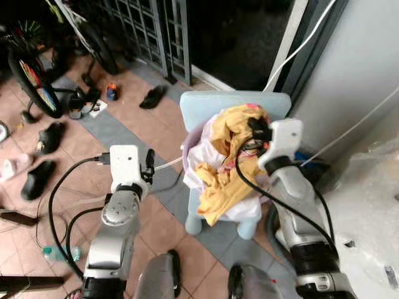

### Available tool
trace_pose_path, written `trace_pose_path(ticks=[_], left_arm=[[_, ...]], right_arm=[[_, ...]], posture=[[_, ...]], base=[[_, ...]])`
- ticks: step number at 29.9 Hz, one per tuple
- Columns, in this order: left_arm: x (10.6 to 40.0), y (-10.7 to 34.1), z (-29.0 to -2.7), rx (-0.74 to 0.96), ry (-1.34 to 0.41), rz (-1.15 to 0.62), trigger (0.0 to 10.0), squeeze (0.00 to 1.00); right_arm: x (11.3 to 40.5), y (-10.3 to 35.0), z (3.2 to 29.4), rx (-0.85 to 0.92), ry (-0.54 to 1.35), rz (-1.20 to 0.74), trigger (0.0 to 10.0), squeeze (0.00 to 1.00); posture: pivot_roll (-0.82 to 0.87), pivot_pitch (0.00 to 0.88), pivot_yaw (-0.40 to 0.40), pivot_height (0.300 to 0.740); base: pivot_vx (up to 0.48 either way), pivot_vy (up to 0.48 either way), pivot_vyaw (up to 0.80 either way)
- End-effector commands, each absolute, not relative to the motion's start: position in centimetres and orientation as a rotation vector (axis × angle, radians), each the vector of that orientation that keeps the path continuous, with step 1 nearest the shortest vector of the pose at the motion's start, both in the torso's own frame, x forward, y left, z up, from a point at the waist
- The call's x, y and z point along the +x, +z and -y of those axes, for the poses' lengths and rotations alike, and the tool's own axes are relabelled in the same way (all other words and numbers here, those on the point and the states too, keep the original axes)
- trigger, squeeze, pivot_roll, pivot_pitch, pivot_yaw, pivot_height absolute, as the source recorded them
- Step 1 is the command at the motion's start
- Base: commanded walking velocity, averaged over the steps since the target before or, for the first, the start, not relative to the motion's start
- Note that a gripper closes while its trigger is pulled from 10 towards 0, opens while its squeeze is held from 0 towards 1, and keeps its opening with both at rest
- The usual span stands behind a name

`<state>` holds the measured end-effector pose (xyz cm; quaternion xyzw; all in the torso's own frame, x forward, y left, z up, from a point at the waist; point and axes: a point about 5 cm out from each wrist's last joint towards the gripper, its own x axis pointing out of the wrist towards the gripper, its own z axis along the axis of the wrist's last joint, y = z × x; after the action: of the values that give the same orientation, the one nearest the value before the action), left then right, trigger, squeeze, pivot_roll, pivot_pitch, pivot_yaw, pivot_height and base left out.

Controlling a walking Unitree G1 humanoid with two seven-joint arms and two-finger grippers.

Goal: Clothes washing

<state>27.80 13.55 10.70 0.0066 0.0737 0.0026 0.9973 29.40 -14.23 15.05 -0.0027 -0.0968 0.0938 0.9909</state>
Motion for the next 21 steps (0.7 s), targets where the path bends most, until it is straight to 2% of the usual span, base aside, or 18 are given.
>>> trace_pose_path(ticks=[1,6,8,9,12,21], left_arm=[[28.0,10.6,-13.7,0.028,0.012,-0.144,10.0,0.00],[28.8,11.0,-13.5,0.033,0.006,-0.109,10.0,0.00],[29.0,11.0,-13.3,0.033,0.003,-0.105,10.0,0.00],[29.1,10.9,-13.2,0.032,0.002,-0.098,10.0,0.00],[29.1,10.9,-12.9,0.022,-0.002,-0.090,10.0,0.00],[29.3,11.0,-12.8,0.017,-0.005,-0.060,10.0,0.00]], right_arm=[[28.9,16.7,13.8,0.001,0.200,0.245,0.0,0.00],[26.8,16.7,13.7,-0.019,0.223,0.221,0.0,0.00],[26.8,16.1,13.9,-0.036,0.221,0.196,0.0,0.00],[26.7,15.9,14.1,-0.041,0.216,0.179,10.0,0.00],[27.0,15.6,14.3,-0.048,0.206,0.147,10.0,0.00],[28.0,15.9,14.0,-0.061,0.200,0.138,10.0,0.00]], posture=[[0.00,0.010,0.076,0.740],[-0.02,0.000,0.079,0.740],[-0.03,0.000,0.073,0.740],[-0.03,0.000,0.073,0.740],[-0.03,0.000,0.065,0.740],[-0.03,0.000,0.057,0.740]], base=[[0.000,0.000,0.00],[0.000,0.000,0.00],[0.000,0.000,0.00],[0.000,0.000,0.00],[0.000,0.000,0.00],[0.000,0.000,-0.76]])
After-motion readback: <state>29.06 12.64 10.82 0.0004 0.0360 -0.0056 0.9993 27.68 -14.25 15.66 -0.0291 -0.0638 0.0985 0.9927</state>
